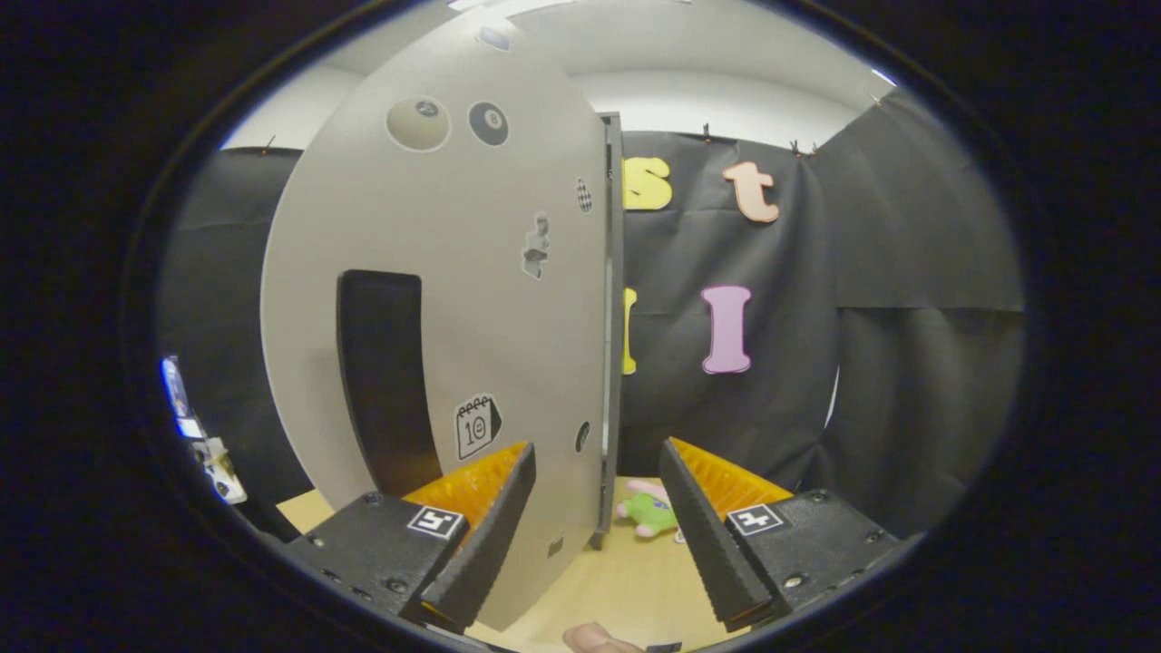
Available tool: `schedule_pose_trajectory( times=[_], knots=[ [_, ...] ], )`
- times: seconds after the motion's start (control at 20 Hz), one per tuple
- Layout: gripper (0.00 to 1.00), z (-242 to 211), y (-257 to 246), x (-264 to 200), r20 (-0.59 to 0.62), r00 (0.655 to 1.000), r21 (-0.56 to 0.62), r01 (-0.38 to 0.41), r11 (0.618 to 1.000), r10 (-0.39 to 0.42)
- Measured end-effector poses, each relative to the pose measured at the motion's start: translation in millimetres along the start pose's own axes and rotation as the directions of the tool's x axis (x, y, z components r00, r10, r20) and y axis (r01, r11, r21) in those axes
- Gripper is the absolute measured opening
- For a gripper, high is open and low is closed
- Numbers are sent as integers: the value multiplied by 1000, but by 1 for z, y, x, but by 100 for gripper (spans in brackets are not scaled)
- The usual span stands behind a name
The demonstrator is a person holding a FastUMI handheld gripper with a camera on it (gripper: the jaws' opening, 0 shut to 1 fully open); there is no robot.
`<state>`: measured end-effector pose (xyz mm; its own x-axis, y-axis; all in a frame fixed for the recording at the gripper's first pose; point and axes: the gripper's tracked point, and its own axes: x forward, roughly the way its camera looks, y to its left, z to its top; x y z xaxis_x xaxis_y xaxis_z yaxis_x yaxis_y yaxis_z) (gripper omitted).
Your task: Open the shoe cabinet door, grab the shoes and put them into the shoe cabinet, then close the shoe cabinet door.
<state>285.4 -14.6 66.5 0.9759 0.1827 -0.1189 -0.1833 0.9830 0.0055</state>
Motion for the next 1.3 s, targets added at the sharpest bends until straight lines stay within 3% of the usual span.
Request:
schedule_pose_trajectory(
  times=[0.4,0.6,0.75,1.3],
  knots=[
    [91,-9,72,31,-5,999,29,41,999,-41],
    [92,-20,134,57,-6,999,49,-38,998,38],
    [98,-32,164,56,-21,998,60,-64,996,66],
    [98,0,173,9,67,997,51,-37,998,34]
  ],
)
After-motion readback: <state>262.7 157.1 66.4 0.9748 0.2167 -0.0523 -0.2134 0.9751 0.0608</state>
